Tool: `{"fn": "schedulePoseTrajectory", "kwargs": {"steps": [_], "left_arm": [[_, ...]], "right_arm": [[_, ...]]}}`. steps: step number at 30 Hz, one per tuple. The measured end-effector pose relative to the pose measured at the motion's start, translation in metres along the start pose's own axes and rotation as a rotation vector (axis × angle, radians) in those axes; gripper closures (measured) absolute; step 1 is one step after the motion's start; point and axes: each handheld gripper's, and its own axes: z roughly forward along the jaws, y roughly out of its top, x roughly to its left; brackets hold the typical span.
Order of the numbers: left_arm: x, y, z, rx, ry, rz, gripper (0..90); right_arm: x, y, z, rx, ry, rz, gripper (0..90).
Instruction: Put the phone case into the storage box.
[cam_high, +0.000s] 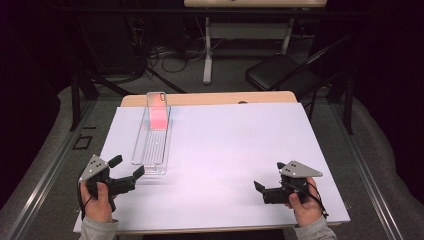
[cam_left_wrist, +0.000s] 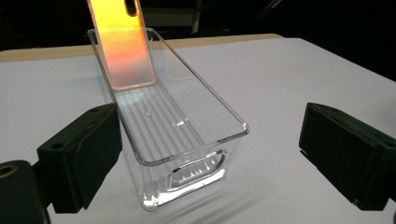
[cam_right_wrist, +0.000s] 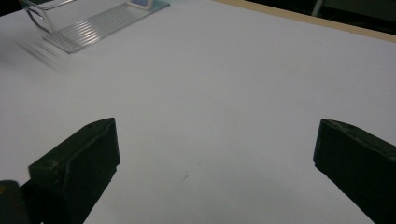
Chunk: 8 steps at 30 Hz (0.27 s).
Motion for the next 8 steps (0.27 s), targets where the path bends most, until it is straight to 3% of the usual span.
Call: {"fn": "schedulePoseTrajectory", "kwargs": {"steps": [8], "left_arm": [[0.003,-0.008,0.0,0.007,0.018,-0.01,6.1]], "right_arm": [[-0.011,-0.014,-0.006,0.009,-0.042,0.041,0.8]]}}
